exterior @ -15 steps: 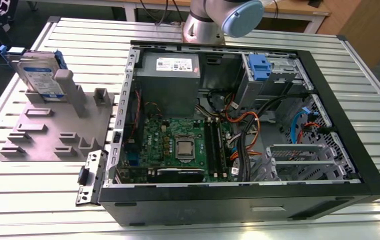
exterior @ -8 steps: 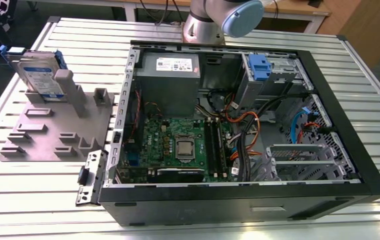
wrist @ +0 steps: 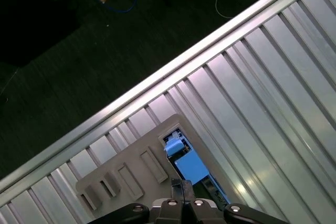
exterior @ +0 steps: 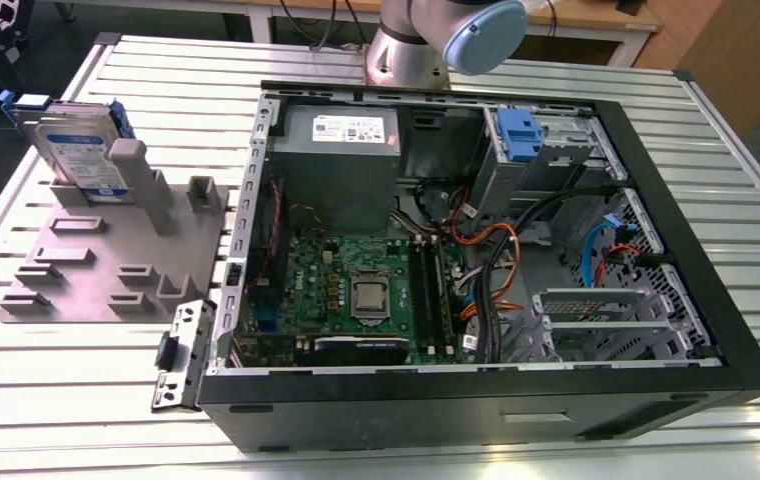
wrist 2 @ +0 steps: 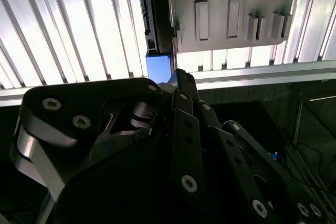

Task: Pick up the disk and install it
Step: 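Pick up the disk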

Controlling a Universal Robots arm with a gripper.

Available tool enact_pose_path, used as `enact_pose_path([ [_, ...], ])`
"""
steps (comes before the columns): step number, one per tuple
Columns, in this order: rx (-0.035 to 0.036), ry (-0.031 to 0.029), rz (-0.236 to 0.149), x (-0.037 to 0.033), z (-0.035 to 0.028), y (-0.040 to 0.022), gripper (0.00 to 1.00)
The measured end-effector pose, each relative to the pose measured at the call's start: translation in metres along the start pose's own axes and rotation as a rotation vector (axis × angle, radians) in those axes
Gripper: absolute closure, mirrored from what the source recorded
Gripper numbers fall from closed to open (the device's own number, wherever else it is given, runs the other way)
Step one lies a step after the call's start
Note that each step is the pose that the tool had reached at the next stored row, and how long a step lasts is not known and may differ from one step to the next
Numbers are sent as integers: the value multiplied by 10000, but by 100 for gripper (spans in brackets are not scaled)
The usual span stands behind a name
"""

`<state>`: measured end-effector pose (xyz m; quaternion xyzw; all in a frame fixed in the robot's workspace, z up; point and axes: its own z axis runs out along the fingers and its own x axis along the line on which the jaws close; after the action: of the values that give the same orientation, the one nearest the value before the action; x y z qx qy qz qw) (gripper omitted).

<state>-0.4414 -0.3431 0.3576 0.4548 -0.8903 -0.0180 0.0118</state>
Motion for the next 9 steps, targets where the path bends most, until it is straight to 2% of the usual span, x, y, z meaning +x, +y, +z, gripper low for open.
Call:
enact_pose_path([
  [9, 1, 4, -108, 0, 0, 0, 89],
])
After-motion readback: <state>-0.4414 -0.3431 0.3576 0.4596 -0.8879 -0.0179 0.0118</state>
